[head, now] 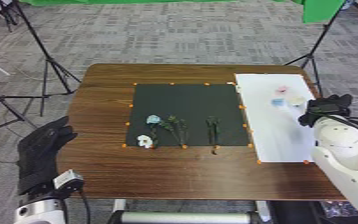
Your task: Arrange flowers
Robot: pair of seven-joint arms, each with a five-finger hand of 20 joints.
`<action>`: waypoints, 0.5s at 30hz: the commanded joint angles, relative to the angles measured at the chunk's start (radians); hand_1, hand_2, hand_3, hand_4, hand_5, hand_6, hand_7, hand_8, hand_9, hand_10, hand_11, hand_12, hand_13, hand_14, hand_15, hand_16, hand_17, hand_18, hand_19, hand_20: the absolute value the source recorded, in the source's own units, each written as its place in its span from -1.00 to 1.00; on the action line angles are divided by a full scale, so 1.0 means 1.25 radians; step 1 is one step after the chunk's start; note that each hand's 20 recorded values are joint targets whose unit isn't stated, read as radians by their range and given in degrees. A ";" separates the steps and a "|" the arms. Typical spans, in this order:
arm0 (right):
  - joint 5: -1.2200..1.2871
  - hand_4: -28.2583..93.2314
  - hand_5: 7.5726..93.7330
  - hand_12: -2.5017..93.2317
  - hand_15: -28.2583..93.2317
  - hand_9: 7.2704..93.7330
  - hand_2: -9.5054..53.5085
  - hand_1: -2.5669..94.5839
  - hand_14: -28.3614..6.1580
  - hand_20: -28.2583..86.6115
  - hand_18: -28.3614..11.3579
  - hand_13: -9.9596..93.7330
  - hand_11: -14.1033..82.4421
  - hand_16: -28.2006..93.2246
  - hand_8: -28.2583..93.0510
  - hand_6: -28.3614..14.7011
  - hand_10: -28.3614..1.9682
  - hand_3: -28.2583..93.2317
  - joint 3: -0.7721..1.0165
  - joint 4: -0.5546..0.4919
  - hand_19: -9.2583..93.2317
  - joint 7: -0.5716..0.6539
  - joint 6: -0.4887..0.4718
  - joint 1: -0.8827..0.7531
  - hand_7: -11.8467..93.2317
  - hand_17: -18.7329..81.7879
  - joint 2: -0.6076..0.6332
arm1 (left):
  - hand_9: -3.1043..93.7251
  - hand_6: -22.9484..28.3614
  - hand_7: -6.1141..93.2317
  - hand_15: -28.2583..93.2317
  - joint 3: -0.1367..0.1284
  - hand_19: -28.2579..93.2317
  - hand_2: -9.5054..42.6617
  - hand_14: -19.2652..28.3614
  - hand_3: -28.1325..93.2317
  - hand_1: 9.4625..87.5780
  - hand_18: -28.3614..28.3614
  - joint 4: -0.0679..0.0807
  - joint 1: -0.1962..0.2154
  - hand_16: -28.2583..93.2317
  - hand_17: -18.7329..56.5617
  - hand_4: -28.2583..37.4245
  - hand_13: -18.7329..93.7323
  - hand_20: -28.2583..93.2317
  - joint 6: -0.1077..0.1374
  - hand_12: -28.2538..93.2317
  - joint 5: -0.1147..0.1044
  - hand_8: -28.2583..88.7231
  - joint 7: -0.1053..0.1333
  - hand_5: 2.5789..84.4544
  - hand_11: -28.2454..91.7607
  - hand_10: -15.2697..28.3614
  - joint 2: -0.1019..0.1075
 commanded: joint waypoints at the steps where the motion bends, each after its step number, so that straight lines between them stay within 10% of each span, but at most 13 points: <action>1: 0.017 -0.98 0.14 -0.52 0.51 -0.32 -0.77 -0.49 -1.00 -0.05 -1.00 -0.59 -0.34 -0.28 -0.68 -0.36 -1.00 0.85 -0.026 0.033 0.37 0.029 0.019 0.037 -0.45 -0.79 0.013 | -0.06 0.56 -0.48 0.85 0.000 0.36 -0.45 1.00 0.83 -0.51 0.85 0.003 0.003 -0.91 -0.61 -0.61 -0.07 0.23 -0.010 -0.32 0.009 -0.68 -0.010 0.23 0.33 0.84 -0.011; 15: 0.027 -0.98 0.16 -0.53 0.54 -0.30 -0.78 -0.45 -1.00 -0.07 -1.00 -0.58 -0.24 -0.31 -0.72 -0.17 -1.00 0.87 0.002 -0.007 0.37 -0.015 0.062 -0.014 -0.36 -0.79 0.011 | -0.06 0.55 -0.48 0.85 0.002 0.36 -0.45 1.00 0.83 -0.51 0.85 0.002 0.006 -0.91 -0.61 -0.60 -0.08 0.22 -0.004 -0.32 -0.001 -0.69 0.001 0.23 0.33 0.84 -0.004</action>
